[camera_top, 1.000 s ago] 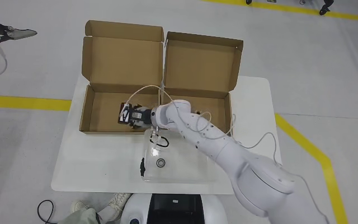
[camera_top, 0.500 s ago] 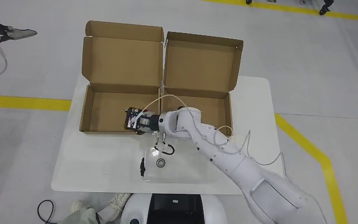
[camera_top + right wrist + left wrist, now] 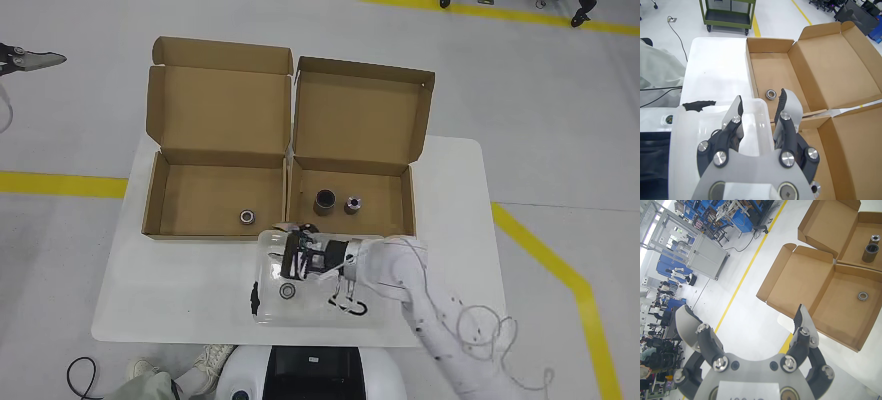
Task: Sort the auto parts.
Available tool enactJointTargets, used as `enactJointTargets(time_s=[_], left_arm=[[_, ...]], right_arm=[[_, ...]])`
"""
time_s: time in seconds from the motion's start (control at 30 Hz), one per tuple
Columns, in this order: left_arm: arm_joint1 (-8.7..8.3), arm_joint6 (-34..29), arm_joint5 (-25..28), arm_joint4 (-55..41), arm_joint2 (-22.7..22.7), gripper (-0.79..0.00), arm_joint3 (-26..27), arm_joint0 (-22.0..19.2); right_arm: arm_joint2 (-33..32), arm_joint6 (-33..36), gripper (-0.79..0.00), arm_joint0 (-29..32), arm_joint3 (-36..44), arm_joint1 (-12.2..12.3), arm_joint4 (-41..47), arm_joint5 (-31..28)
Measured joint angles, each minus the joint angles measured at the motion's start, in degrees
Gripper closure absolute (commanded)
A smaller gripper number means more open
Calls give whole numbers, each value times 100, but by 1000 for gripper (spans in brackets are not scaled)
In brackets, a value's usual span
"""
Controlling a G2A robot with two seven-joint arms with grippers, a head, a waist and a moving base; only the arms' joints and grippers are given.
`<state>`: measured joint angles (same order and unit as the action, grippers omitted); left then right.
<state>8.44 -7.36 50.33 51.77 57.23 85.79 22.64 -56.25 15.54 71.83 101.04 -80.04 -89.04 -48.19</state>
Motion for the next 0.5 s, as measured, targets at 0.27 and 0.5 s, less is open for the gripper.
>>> enactJointTargets(time_s=[0.27, 0.5], left_arm=[[0, 0, 0, 0, 0, -785, 0, 0], [0, 0, 0, 0, 0, -785, 0, 0]], right_arm=[[-503, -383, -336, 736, 546, 240, -339, -333], [-487, -452, -332, 862, 417, 349, -421, -699]])
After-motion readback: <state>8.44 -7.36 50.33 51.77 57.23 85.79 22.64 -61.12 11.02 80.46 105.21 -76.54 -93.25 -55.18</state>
